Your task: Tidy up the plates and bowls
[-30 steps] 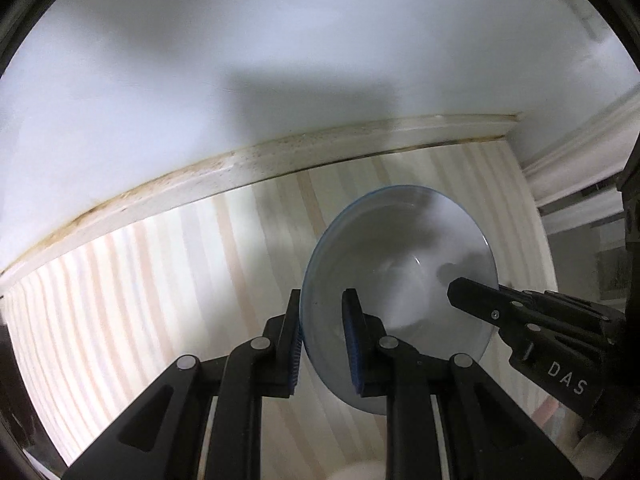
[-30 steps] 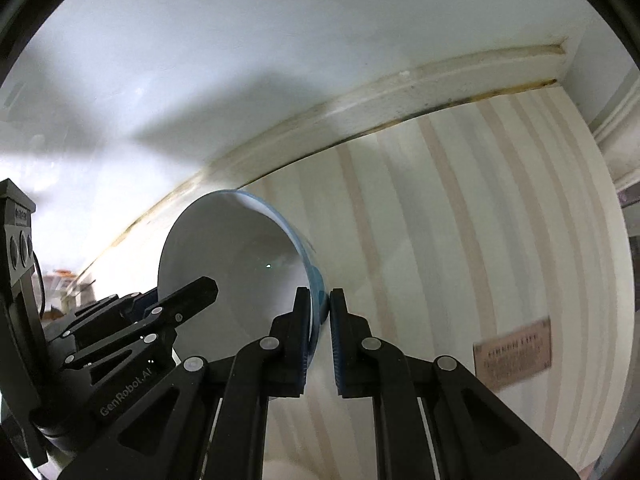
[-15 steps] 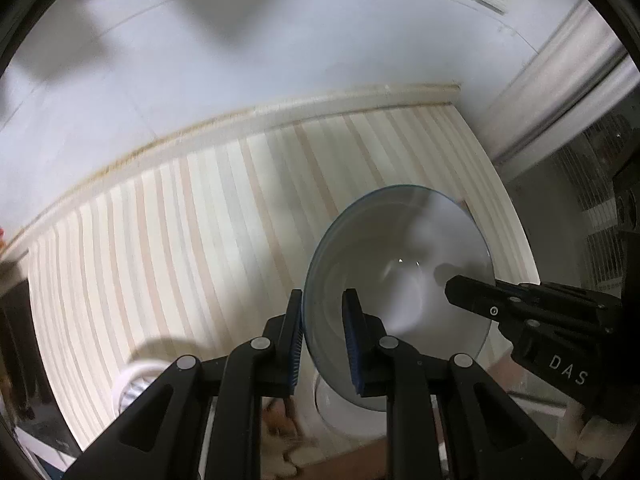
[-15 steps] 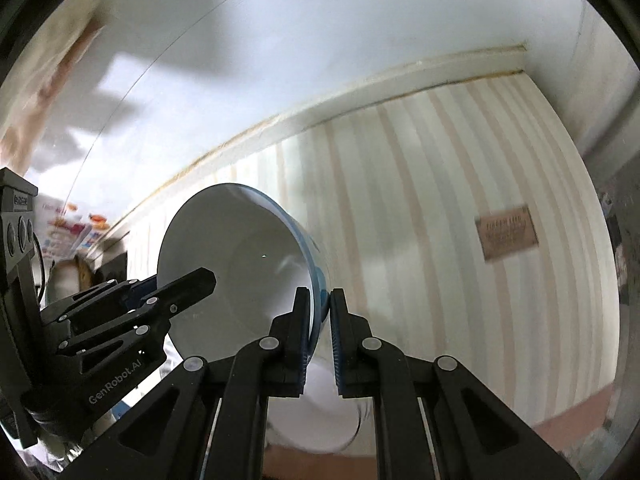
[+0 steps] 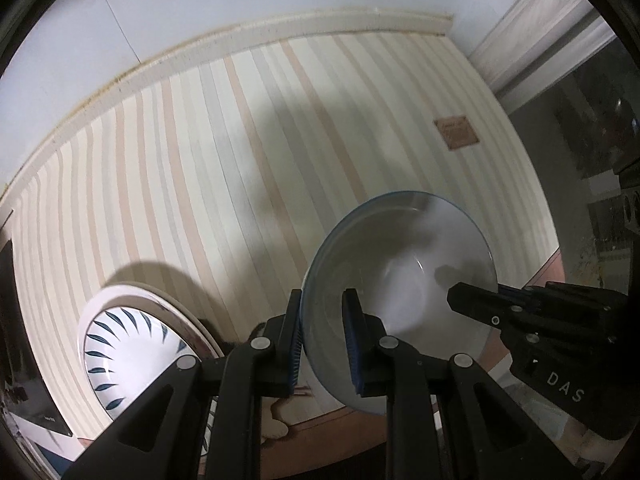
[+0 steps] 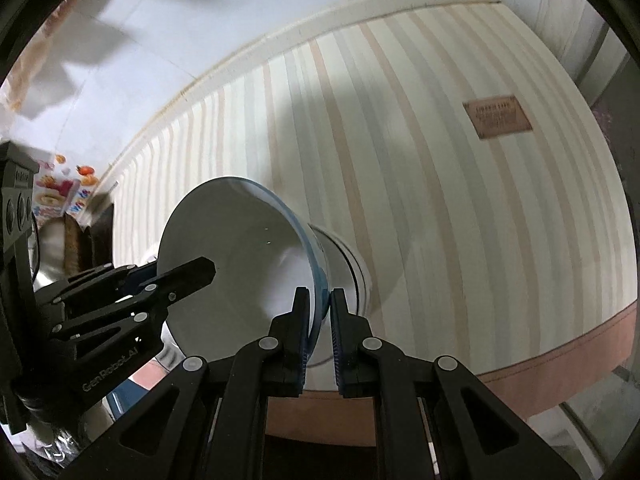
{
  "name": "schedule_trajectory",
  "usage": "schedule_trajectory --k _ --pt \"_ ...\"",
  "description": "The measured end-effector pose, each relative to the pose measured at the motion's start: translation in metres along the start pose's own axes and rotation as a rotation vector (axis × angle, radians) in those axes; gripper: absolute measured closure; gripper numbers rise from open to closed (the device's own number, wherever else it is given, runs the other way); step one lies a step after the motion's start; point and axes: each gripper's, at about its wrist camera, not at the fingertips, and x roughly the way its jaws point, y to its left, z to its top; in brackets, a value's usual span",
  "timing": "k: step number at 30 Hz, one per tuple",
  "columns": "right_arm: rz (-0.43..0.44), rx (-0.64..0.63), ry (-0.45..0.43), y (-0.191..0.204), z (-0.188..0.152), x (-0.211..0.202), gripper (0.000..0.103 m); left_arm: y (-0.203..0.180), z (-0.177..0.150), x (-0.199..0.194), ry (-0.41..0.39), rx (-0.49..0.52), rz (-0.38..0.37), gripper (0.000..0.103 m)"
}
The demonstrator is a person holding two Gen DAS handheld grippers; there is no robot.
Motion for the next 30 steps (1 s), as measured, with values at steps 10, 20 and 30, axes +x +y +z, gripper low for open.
schedule_trajectory --k 10,20,30 --pt "-0.017 0.010 0.053 -0.010 -0.008 0.021 0.091 -0.004 -0.009 0.022 0.046 0.028 0.040 0.086" --pt "-0.047 -0.004 0.076 -0.009 -0.003 0.026 0.089 -0.003 -0.010 0.032 0.055 0.026 0.060 0.086" --pt "-0.073 -0.017 0.081 -0.004 0.001 0.027 0.087 -0.004 -0.010 0.035 0.051 0.027 0.068 0.086"
